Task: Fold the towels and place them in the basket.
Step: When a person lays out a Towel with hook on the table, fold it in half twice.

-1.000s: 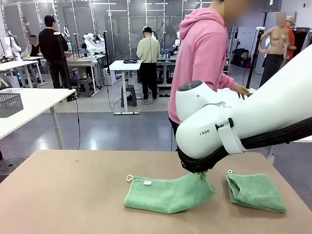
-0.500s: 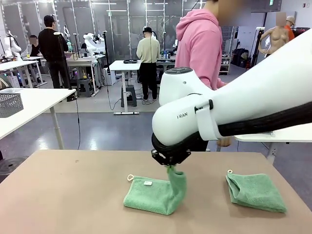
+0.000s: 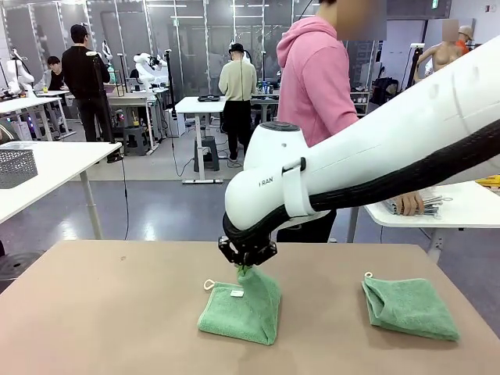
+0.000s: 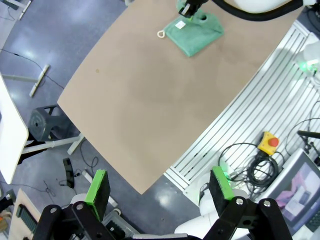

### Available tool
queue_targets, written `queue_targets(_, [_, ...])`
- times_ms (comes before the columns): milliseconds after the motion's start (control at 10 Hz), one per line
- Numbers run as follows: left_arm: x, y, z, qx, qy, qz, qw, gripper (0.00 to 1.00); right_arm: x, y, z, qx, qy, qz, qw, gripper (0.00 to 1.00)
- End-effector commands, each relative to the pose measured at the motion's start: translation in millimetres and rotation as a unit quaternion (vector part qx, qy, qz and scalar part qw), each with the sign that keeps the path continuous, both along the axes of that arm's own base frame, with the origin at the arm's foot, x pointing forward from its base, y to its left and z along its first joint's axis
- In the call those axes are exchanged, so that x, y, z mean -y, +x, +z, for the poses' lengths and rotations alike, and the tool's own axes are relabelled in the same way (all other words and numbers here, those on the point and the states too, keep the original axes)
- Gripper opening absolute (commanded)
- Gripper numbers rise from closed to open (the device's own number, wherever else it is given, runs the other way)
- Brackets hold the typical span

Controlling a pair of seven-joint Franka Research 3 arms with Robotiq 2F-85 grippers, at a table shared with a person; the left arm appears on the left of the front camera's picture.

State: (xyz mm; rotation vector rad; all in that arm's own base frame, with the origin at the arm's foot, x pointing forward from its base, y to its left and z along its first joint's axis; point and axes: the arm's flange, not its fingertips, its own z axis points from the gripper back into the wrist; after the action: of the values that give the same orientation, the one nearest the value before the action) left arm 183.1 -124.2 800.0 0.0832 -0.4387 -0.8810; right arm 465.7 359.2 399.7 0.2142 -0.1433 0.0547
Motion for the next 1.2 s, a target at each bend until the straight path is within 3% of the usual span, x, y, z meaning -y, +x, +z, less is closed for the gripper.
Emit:
queue_targets(0, [-0.8, -0.9, -1.5, 0.007, 0.0, 0.001, 1.0, 1.0, -29.6, 12.9, -8.1, -0.009, -0.002, -0.014, 1.0, 0.0])
queue_targets(300, [-0.8, -0.9, -1.5, 0.007, 0.0, 0.001, 1.0, 1.0, -48.7, 25.1, -26.5, -0.032, -0.015, -0.017, 0.999, 0.0])
queue_targets(700, [-0.8, -0.9, -1.5, 0.007, 0.0, 0.001, 1.0, 1.0, -53.7, 28.2, -32.5, -0.037, -0.008, -0.018, 0.999, 0.91])
queue_targets(800, [-0.8, -0.9, -1.5, 0.007, 0.0, 0.001, 1.0, 1.0, -53.5, 26.9, -32.0, -0.034, -0.004, -0.017, 0.999, 1.0])
queue_targets(1000, [-0.8, -0.9, -1.5, 0.007, 0.0, 0.001, 1.0, 1.0, -53.4, 24.5, -32.1, -0.03, -0.001, -0.01, 1.0, 1.0])
queue_targets(1100, [-0.8, -0.9, -1.5, 0.007, 0.0, 0.001, 1.0, 1.0, -51.3, 24.5, -32.6, -0.032, 0.0, -0.011, 0.999, 0.91])
